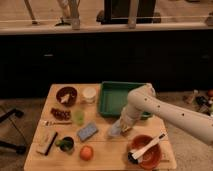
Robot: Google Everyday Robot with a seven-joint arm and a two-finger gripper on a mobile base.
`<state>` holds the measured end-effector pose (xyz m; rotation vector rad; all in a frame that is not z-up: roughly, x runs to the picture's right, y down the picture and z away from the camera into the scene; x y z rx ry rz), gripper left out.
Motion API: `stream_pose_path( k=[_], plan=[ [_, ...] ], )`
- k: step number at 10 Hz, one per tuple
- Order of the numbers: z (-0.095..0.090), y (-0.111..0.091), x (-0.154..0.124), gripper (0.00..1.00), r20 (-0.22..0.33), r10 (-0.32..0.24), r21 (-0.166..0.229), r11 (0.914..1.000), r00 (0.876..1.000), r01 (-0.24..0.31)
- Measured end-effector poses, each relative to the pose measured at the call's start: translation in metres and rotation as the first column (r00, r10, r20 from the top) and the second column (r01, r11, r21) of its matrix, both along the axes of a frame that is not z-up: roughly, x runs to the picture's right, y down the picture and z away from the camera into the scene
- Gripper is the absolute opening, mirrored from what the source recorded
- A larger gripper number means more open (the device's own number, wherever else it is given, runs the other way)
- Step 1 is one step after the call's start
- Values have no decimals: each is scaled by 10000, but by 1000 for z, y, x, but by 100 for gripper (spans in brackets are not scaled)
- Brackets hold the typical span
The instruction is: Place towel in table surface
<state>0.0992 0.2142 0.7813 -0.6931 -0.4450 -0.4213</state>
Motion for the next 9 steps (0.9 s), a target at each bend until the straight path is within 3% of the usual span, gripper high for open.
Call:
stream_pose_path(
  k=[3, 9],
  plan=[
    [-5, 21, -7, 2, 102, -138, -289, 9995, 9999, 141],
    [-11, 43, -17, 2, 58, -231, -589, 9980, 9997, 234]
  ],
)
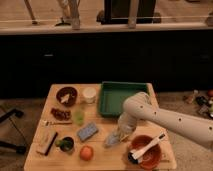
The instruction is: Place towel in table surface
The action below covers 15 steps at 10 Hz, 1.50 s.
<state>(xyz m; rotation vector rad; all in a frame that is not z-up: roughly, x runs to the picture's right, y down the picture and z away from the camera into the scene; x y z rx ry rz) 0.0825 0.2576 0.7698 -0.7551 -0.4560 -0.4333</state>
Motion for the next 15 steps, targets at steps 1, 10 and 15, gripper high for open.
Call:
stream_pose_path(
  k=[1, 10, 15],
  plan=[
    [-1, 3, 0, 2, -7, -4, -47, 10000, 10000, 4],
    [-2, 23, -12, 38, 148, -15, -190, 9998, 9999, 18],
    [-5, 30, -16, 60, 199, -26, -164, 9999, 9998, 29]
  ],
)
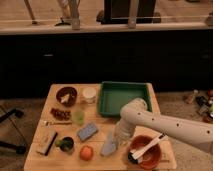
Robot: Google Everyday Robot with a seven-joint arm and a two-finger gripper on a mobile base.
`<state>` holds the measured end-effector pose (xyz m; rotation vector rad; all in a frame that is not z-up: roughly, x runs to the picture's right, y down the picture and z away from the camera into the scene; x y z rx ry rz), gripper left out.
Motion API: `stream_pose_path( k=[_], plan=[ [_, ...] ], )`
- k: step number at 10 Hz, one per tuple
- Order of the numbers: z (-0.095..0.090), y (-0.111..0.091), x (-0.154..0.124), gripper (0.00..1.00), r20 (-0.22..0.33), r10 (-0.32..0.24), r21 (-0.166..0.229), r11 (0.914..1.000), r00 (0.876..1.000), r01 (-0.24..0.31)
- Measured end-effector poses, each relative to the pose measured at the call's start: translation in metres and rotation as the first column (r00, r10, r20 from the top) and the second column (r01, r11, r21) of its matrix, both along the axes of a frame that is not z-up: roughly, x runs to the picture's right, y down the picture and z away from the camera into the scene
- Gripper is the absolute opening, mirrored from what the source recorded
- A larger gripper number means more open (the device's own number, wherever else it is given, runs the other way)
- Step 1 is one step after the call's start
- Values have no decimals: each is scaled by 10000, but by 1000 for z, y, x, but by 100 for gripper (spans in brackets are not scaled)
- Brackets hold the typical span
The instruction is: Place towel in table surface
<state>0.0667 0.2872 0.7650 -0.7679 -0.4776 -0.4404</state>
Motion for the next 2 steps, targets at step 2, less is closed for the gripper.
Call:
stream_pose_path(
  k=[2],
  plan=[
    [-2, 2, -3, 60, 38, -23, 11, 10000, 10000, 23]
  ],
)
